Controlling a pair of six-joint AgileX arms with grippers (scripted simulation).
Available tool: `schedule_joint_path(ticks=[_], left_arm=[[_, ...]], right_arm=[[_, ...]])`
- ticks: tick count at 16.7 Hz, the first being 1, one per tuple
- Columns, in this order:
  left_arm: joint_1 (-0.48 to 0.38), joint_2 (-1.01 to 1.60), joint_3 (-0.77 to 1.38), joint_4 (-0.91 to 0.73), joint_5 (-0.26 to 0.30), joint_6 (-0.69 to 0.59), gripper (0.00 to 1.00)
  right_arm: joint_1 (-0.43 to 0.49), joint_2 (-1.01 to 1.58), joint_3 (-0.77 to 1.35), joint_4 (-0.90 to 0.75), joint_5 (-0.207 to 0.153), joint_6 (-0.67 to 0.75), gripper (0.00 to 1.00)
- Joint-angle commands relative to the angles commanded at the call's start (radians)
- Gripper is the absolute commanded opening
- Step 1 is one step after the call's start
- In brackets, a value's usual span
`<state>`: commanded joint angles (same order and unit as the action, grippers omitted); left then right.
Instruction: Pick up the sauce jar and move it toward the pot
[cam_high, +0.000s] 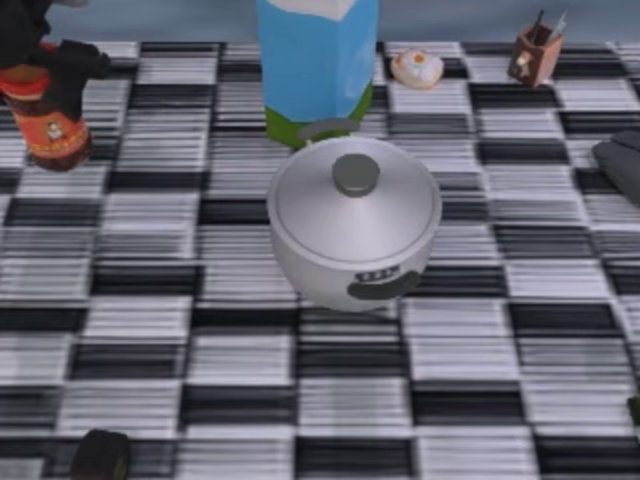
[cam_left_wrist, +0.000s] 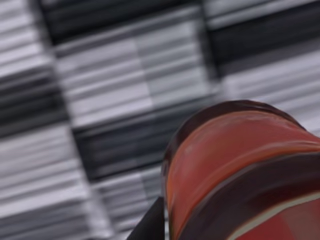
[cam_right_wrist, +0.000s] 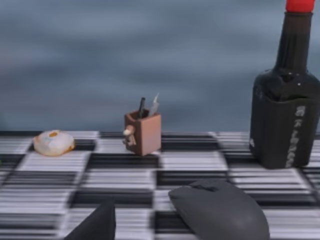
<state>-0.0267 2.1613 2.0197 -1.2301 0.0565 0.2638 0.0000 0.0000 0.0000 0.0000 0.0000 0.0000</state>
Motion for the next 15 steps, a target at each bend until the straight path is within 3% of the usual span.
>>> schedule_joint_path(ticks=[9,15], left_arm=[[-0.011,-0.074,-0.082,0.006,-0.005,-0.015,0.0],[-0.14,-0.12,-0.244,0.123,-0.062,-0.27,0.0]], right_arm=[[0.0,0.0,0.0,0.0,0.0,0.0,1.0],[0.0,0.0,0.0,0.0,0.0,0.0,1.0]])
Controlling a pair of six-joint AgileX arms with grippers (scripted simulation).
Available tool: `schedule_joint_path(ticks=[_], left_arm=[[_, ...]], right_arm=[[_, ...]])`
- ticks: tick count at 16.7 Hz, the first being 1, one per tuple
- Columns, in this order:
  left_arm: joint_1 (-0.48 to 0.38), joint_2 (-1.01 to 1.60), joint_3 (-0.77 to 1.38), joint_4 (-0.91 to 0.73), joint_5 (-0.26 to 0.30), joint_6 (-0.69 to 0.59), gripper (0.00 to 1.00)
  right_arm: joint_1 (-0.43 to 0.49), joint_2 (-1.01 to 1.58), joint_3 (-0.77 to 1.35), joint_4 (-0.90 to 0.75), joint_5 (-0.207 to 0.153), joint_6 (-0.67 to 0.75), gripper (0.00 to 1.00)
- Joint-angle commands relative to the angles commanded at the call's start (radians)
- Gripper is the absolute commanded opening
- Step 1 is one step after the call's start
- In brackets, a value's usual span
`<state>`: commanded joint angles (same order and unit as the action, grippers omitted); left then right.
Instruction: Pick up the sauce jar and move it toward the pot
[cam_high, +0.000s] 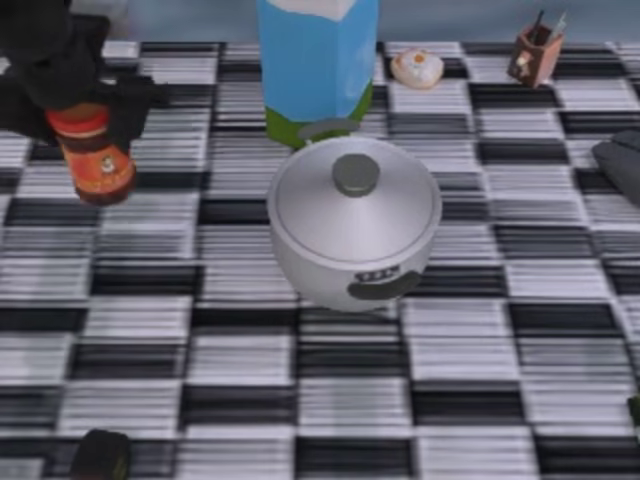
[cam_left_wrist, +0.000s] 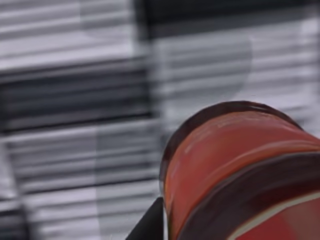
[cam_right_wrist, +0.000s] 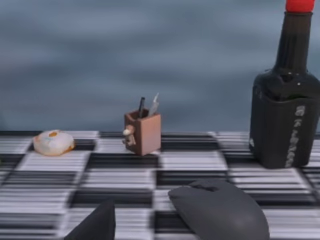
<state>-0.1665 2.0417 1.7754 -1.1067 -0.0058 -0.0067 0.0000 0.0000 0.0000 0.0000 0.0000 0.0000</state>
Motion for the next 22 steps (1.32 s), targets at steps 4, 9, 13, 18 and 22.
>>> schedule_joint_path(ticks=[4,9,13,18,22], left_arm=[[-0.105,-0.041,-0.135,0.098,-0.045,-0.215,0.0],[-0.151,-0.061,-0.196,0.144,-0.065,-0.293,0.0],[-0.145,-0.05,-0.207,0.158,-0.063,-0.29,0.0],[-0.144,0.005,-0.286,0.304,-0.063,-0.285,0.0],[-0.143,0.011,-0.292,0.312,-0.063,-0.285,0.0]], right_arm=[[0.0,0.0,0.0,0.0,0.0,0.0,1.0],[0.0,0.0,0.0,0.0,0.0,0.0,1.0],[0.0,0.0,0.0,0.0,0.0,0.0,1.0],[0.0,0.0,0.0,0.0,0.0,0.0,1.0],[0.0,0.0,0.0,0.0,0.0,0.0,1.0]])
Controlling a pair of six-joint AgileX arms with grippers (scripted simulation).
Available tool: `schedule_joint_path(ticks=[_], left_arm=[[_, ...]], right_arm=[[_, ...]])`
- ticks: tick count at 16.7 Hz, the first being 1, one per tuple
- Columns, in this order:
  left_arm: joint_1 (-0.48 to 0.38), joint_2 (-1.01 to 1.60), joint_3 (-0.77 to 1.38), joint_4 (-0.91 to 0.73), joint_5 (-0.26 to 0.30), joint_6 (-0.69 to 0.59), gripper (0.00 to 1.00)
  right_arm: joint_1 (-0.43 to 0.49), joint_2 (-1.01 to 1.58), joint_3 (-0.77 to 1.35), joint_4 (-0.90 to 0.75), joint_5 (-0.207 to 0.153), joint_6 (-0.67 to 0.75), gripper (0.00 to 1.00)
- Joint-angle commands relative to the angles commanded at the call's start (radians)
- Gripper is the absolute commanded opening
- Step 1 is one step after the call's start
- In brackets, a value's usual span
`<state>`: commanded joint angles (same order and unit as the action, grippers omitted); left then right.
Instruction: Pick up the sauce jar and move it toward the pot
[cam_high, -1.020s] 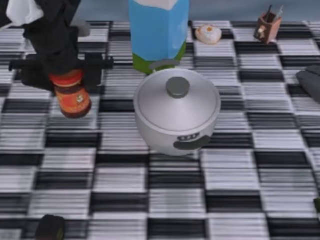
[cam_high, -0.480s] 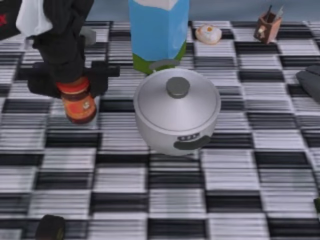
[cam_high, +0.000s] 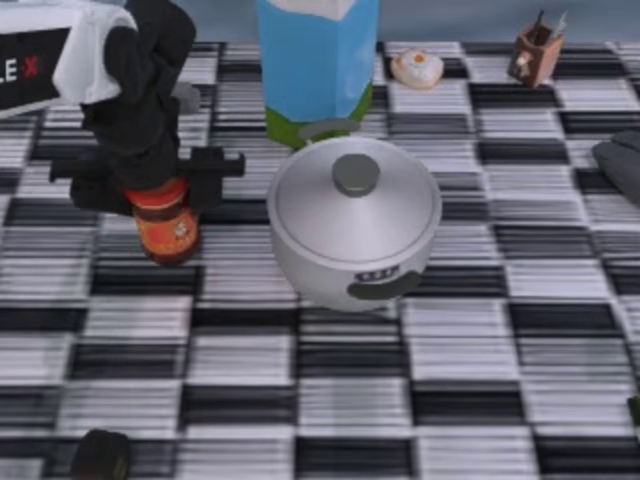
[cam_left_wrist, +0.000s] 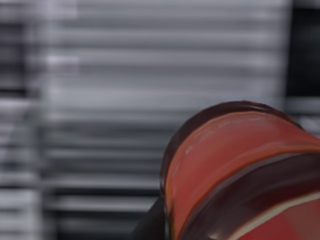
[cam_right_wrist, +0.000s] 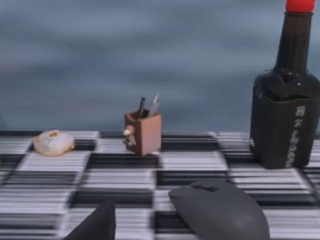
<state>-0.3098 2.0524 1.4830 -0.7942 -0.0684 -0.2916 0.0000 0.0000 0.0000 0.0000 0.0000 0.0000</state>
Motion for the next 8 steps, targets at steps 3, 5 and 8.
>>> schedule_joint_path(ticks=[3,5,8], left_arm=[[0.0,0.0,0.0,0.0,0.0,0.0,0.23],[0.0,0.0,0.0,0.0,0.0,0.0,0.38],[0.0,0.0,0.0,0.0,0.0,0.0,0.6]], right_arm=[[0.0,0.0,0.0,0.0,0.0,0.0,1.0],[0.0,0.0,0.0,0.0,0.0,0.0,1.0],[0.0,0.0,0.0,0.0,0.0,0.0,1.0]])
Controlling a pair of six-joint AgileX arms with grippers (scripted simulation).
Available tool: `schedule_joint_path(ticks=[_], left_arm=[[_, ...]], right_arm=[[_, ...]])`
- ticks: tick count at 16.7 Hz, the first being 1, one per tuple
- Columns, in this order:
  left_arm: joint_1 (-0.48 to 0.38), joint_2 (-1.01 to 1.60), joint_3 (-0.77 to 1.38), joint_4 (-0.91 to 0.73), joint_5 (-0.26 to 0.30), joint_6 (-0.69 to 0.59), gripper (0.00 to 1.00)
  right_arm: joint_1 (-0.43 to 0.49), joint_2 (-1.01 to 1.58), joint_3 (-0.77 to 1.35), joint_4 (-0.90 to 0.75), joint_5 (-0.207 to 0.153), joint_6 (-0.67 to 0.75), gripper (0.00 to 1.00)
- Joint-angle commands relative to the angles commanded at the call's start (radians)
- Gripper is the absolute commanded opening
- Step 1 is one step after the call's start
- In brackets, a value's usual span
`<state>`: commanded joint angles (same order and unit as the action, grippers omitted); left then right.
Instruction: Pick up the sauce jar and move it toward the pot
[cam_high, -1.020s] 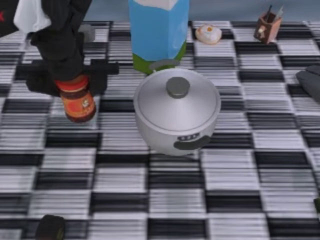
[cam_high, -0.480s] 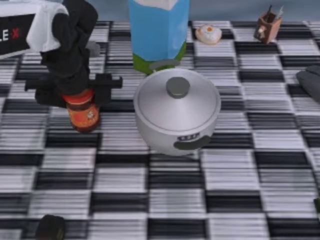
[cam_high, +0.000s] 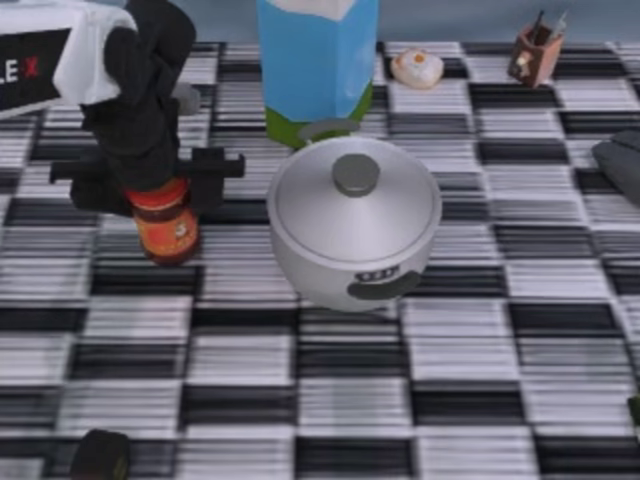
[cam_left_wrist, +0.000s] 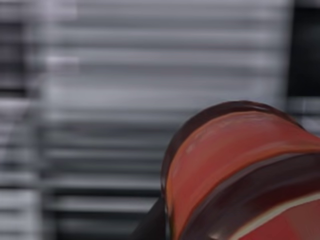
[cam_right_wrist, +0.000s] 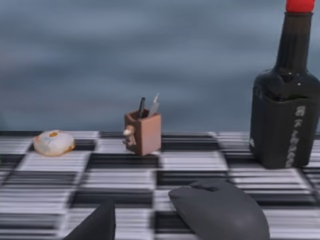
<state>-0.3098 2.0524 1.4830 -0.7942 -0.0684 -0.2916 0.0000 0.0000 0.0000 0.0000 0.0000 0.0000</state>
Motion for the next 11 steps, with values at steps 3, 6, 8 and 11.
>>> schedule_joint_path(ticks=[3,6,8,11], left_arm=[[0.0,0.0,0.0,0.0,0.0,0.0,0.83],[0.0,0.0,0.0,0.0,0.0,0.0,1.0],[0.0,0.0,0.0,0.0,0.0,0.0,1.0],[0.0,0.0,0.0,0.0,0.0,0.0,1.0]], right_arm=[[0.0,0.0,0.0,0.0,0.0,0.0,1.0],[0.0,0.0,0.0,0.0,0.0,0.0,1.0],[0.0,0.0,0.0,0.0,0.0,0.0,1.0],[0.0,0.0,0.0,0.0,0.0,0.0,1.0]])
